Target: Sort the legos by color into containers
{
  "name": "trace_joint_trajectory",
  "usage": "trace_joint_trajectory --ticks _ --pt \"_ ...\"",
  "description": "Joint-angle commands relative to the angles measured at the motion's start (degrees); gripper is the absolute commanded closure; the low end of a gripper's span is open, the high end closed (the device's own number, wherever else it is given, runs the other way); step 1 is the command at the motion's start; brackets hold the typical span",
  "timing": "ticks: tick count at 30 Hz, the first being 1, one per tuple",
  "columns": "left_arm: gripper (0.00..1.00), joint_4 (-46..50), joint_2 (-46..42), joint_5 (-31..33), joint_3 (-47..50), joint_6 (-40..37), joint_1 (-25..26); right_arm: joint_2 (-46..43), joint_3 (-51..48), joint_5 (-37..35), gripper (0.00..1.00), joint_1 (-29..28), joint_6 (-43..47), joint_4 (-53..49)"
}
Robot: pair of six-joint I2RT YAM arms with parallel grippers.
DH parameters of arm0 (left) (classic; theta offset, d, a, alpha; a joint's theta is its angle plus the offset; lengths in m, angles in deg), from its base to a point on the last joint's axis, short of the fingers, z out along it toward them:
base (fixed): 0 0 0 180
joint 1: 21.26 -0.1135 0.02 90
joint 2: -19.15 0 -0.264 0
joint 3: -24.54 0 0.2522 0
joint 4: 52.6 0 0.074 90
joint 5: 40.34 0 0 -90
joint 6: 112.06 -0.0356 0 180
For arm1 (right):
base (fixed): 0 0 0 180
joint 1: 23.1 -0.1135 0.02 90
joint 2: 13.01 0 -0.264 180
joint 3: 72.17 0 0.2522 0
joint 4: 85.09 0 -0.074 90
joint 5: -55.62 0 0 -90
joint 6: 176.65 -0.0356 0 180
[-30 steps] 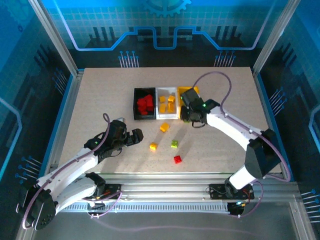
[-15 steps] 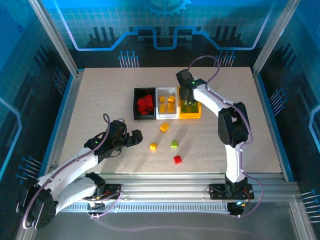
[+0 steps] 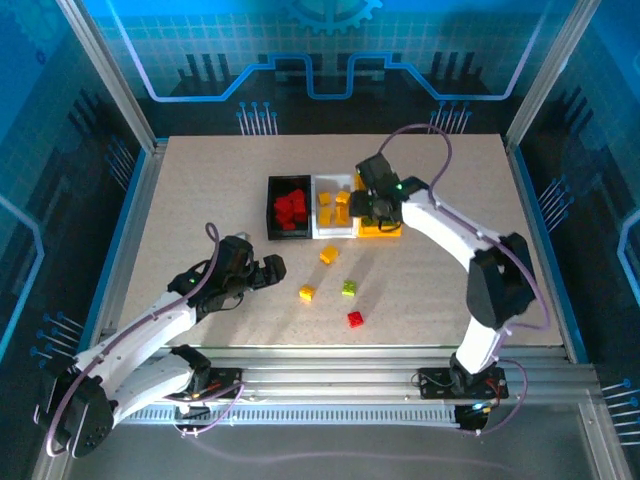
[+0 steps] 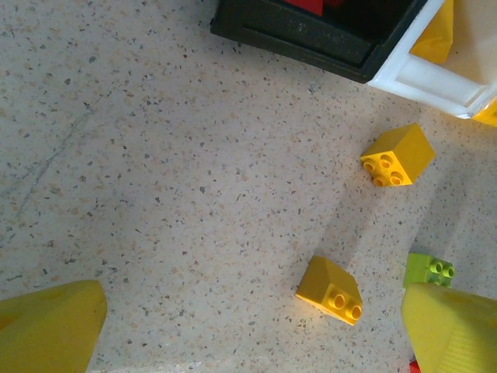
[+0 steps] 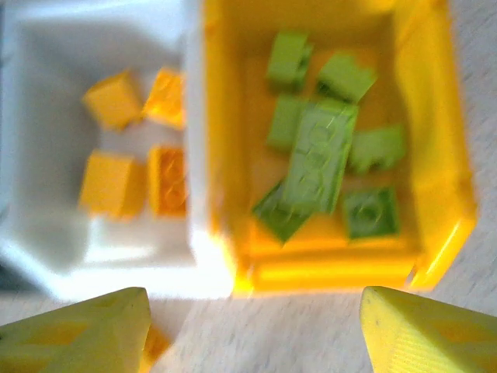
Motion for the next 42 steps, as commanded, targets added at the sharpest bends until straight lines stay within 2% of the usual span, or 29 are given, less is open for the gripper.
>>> trace_joint_trajectory --ticks 1,5,11,16,21,27,33,38,42 --pt "0.01 1.8 0.2 -1.2 -1.9 -1.0 -0.9 -3.7 -7.2 4.7 0.26 -4.3 -2.1 0.4" --pt "0.01 1.6 0.5 -1.5 -1.7 -1.1 -1.3 -3.8 -13.0 8.2 0.26 -8.8 -3.9 0.2" --pt "0.01 1.2 1.1 -2.6 -1.0 -0.5 -1.4 0.6 -15.4 8.9 0.27 -13.7 -6.8 2.3" --pt "0.01 1.4 1.1 -2.6 -0.7 -0.5 -1.5 4.7 -14.3 6.5 0.28 -16.6 -8.6 0.7" --pt "0.01 1.6 1.1 -2.8 -0.8 -0.6 -1.6 6.8 -14.5 3.9 0.37 -17.4 -10.2 -0.7" --pt "0.01 1.3 1.1 -2.9 -0.7 -0.7 -1.7 6.6 -15.0 2.7 0.56 -17.4 -9.8 -0.6" --pt "0.01 1.0 1.3 -3.0 -1.0 -1.0 -1.8 1.9 -15.6 1.3 0.68 -16.9 -7.8 1.0" --pt "0.01 1.0 2.0 -3.3 -1.3 -1.1 -1.8 -4.6 -14.4 0.1 0.71 -14.6 -4.9 0.7" --pt "0.01 0.5 2.2 -3.7 -1.1 -1.1 -1.9 -7.8 -11.1 -0.3 0.71 -8.9 -1.8 0.2"
